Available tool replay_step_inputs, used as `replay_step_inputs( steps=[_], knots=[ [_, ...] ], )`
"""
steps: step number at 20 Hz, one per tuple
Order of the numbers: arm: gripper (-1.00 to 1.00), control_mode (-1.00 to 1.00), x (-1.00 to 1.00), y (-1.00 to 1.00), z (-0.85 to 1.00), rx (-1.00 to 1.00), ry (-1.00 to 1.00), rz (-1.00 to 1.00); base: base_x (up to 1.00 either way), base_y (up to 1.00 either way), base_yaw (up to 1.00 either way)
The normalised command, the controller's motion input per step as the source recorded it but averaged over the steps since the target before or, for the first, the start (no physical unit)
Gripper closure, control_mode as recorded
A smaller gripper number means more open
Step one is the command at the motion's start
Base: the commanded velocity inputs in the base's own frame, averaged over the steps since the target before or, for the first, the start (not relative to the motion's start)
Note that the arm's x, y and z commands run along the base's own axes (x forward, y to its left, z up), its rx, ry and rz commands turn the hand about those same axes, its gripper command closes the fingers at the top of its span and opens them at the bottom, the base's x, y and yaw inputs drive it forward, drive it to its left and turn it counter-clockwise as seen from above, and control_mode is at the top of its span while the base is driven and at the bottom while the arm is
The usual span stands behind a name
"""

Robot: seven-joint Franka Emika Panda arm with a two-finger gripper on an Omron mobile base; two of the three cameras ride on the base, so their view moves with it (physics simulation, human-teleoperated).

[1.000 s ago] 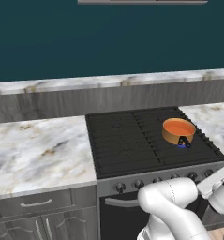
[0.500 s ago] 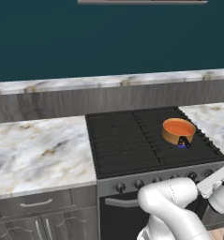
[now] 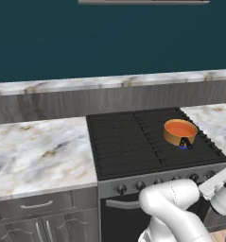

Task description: Wait until the marinara sauce is simmered to a deep red color and then turn off the stove.

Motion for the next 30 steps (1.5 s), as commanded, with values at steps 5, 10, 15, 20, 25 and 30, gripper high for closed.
replay_step_inputs(
  steps=[5, 10, 15, 20, 25, 30],
  knots=[
    [1.0, -1.0, 0.0, 0.0, 0.0, 0.0, 0.0, 0.0, 0.0, 0.0, 0.0],
    [1.0, -1.0, 0.0, 0.0, 0.0, 0.0, 0.0, 0.0, 0.0, 0.0, 0.0],
    [1.0, -1.0, 0.0, 0.0, 0.0, 0.0, 0.0, 0.0, 0.0, 0.0, 0.0],
    [1.0, -1.0, 0.0, 0.0, 0.0, 0.0, 0.0, 0.0, 0.0, 0.0, 0.0],
    [1.0, -1.0, 0.0, 0.0, 0.0, 0.0, 0.0, 0.0, 0.0, 0.0, 0.0],
    [1.0, -1.0, 0.0, 0.0, 0.0, 0.0, 0.0, 0.0, 0.0, 0.0, 0.0]
  ],
)
